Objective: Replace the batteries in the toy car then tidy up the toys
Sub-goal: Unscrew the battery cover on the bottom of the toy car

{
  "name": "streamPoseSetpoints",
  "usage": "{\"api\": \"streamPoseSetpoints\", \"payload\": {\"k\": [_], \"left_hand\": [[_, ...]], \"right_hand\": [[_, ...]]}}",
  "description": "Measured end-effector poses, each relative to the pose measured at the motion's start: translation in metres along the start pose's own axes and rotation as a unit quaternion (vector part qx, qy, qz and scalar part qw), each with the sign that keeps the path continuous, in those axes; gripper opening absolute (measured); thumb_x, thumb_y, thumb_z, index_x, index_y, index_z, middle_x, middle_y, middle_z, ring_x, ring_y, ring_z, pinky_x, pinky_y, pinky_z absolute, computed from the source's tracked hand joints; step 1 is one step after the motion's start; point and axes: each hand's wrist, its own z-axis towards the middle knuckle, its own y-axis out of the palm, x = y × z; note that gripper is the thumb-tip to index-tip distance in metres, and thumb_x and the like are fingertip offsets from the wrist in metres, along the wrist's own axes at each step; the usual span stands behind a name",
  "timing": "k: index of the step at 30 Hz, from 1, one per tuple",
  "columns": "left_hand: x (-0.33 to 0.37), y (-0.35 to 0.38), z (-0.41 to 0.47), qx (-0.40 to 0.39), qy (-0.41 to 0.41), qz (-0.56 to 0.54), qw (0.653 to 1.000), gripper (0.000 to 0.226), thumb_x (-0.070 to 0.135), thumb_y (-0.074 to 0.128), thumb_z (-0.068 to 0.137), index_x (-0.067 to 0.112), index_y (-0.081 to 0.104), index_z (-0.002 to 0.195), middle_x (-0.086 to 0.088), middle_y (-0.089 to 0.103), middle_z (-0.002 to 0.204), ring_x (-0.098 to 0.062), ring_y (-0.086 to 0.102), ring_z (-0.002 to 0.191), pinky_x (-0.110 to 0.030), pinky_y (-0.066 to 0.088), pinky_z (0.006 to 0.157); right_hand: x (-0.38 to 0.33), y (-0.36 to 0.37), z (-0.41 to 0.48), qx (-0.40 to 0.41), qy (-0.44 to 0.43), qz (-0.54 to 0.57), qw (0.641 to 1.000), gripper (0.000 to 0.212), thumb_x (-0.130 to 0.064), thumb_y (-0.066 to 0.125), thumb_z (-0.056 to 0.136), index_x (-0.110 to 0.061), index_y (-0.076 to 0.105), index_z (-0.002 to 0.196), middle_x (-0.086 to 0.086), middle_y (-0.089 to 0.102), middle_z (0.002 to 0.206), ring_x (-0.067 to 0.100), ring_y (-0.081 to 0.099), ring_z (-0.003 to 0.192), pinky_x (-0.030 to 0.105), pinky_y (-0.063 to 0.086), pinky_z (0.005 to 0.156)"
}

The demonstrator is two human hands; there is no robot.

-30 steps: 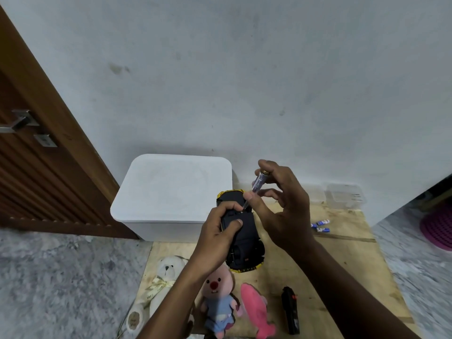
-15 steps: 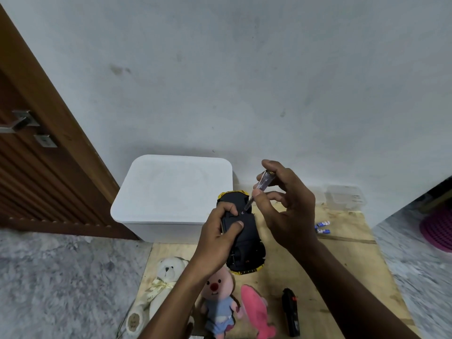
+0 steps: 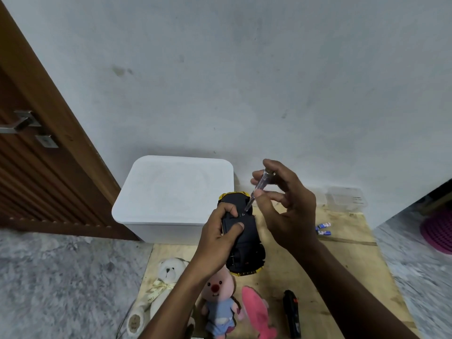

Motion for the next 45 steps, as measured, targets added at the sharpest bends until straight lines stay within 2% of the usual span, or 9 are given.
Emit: {"api": "streamPoseSetpoints", "payload": {"k": [3,9,14,21,27,30,33,38,45], "left_hand": [[0.0004,-0.0007,0.0008,0.003,0.004,0.005,1.000,0.013,0.022,0.059,0.084,0.028,0.052,0.093,-0.010,0.063,0.099,-0.030,0.059,0.083,-0.040,0.049,0.068],[-0.0006,-0.0007,0.0012,-0.002,0.002,0.002,1.000,0.013,0.022,0.060,0.083,0.029,0.053,0.093,-0.008,0.061,0.099,-0.019,0.056,0.081,-0.035,0.047,0.067],[-0.0002,-0.0013,0.0011,0.002,0.005,0.008,1.000,0.013,0.022,0.059,0.084,0.028,0.052,0.093,-0.007,0.062,0.100,-0.019,0.058,0.083,-0.031,0.049,0.066],[-0.0001,-0.0017,-0.0004,0.003,0.003,-0.002,1.000,0.013,0.021,0.059,0.084,0.029,0.053,0.091,-0.004,0.061,0.097,-0.018,0.057,0.080,-0.028,0.048,0.065],[0.0015,-0.0015,0.0010,0.002,0.009,-0.002,1.000,0.013,0.020,0.059,0.084,0.028,0.052,0.093,-0.009,0.063,0.098,-0.021,0.060,0.081,-0.032,0.050,0.065],[0.0014,-0.0010,0.0020,0.002,0.007,-0.003,1.000,0.013,0.020,0.059,0.084,0.029,0.053,0.092,-0.012,0.062,0.100,-0.024,0.059,0.082,-0.038,0.049,0.068],[0.0015,-0.0010,0.0019,0.001,0.007,-0.002,1.000,0.013,0.021,0.060,0.084,0.029,0.053,0.091,-0.010,0.062,0.100,-0.022,0.058,0.082,-0.037,0.049,0.068],[0.0010,-0.0006,0.0019,0.001,0.007,0.001,1.000,0.014,0.020,0.059,0.083,0.028,0.053,0.093,-0.007,0.063,0.100,-0.020,0.060,0.083,-0.033,0.051,0.066],[0.0034,-0.0020,0.0029,0.003,0.008,-0.006,1.000,0.013,0.020,0.059,0.083,0.028,0.053,0.091,-0.012,0.061,0.097,-0.019,0.056,0.079,-0.034,0.047,0.066]], "right_hand": [[0.0013,-0.0003,0.0020,0.005,-0.016,-0.016,1.000,0.050,0.002,0.076,0.082,-0.018,0.059,0.124,-0.002,0.060,0.105,0.018,0.066,0.092,0.030,0.060,0.067],[0.0058,0.0000,0.0005,-0.018,-0.013,-0.015,1.000,0.055,0.008,0.062,0.088,-0.015,0.053,0.137,0.004,0.069,0.113,0.020,0.071,0.099,0.030,0.061,0.070],[0.0028,0.0011,0.0053,-0.026,-0.027,-0.022,0.999,0.054,0.005,0.077,0.079,-0.016,0.060,0.126,-0.008,0.059,0.110,0.017,0.064,0.093,0.027,0.056,0.074],[0.0036,0.0014,0.0017,-0.038,-0.016,-0.016,0.999,0.060,0.013,0.061,0.086,-0.011,0.049,0.140,0.002,0.068,0.111,0.017,0.069,0.102,0.025,0.058,0.075],[0.0038,0.0035,0.0029,-0.023,-0.017,-0.007,1.000,0.057,0.005,0.076,0.080,-0.018,0.058,0.130,-0.008,0.061,0.107,0.018,0.065,0.091,0.030,0.058,0.071],[0.0047,0.0035,0.0028,-0.027,-0.011,-0.012,1.000,0.061,0.008,0.068,0.085,-0.016,0.052,0.138,0.000,0.067,0.109,0.015,0.069,0.096,0.025,0.057,0.073],[0.0033,0.0033,0.0021,-0.036,0.001,0.004,0.999,0.060,0.010,0.060,0.088,-0.016,0.049,0.141,0.005,0.069,0.116,0.016,0.071,0.101,0.029,0.060,0.076],[0.0044,0.0011,0.0045,-0.022,-0.029,-0.026,0.999,0.056,0.004,0.076,0.081,-0.017,0.057,0.129,-0.001,0.062,0.111,0.018,0.065,0.096,0.032,0.058,0.075],[0.0023,0.0021,0.0045,-0.041,-0.009,-0.013,0.999,0.059,0.011,0.058,0.087,-0.015,0.050,0.140,0.006,0.069,0.111,0.014,0.071,0.104,0.026,0.059,0.076]]}}
